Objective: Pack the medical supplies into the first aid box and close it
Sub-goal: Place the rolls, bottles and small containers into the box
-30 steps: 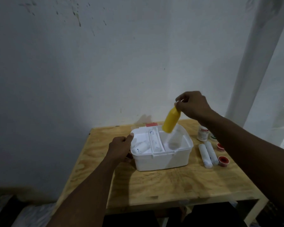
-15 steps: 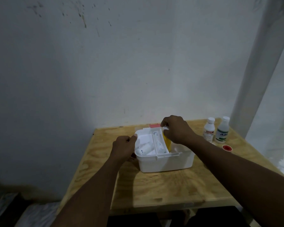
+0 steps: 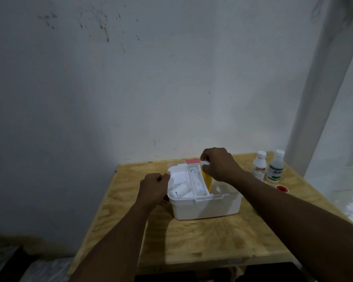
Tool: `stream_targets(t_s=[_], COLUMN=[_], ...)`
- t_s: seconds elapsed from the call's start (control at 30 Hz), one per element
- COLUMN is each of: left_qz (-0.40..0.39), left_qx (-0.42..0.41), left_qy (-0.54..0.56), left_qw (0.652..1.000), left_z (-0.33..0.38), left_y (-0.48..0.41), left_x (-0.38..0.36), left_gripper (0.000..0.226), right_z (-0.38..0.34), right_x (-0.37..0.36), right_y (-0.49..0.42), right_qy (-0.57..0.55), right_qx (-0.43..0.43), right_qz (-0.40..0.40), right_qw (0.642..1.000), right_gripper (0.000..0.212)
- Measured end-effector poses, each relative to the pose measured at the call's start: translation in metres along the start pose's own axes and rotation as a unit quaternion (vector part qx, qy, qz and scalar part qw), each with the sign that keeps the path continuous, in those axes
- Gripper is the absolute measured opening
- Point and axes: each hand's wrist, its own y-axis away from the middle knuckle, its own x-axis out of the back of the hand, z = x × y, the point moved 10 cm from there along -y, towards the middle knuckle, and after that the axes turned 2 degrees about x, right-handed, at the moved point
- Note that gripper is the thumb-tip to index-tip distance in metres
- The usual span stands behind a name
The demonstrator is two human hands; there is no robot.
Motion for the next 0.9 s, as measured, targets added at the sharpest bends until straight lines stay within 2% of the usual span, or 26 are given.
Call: stream_targets(t_s=[0.13, 0.33, 0.73, 0.9], left_qz=[-0.007, -0.006, 0.017, 0.014], left_qx=[0.004, -0.007, -0.019, -0.011], left_qy=[0.002, -0.005, -0.026, -0.019], left_qw=[1.0, 1.0, 0.999, 1.0], left_z=[-0.001, 0.001, 0.003, 0.0], left_y=[-0.001, -0.002, -0.008, -0.007], left_x=[-0.001, -0.001, 0.007, 0.01], left_gripper=[0.047, 0.044, 0.051, 0.052], right_z=[0.0, -0.002, -0.003, -0.004], right_x=[-0.001, -0.003, -0.006, -0.008], right_y=[0.0, -0.001, -0.002, -0.004], right_qy=[0.0, -0.004, -0.029, -0.036], right_qx=[0.005, 0.01, -0.002, -0.011], right_qz=[0.013, -0.01, -0.002, -0.013], right_qw=[1.0, 1.0, 1.0, 0.999], right_gripper=[0.024, 0.027, 0.026, 0.037])
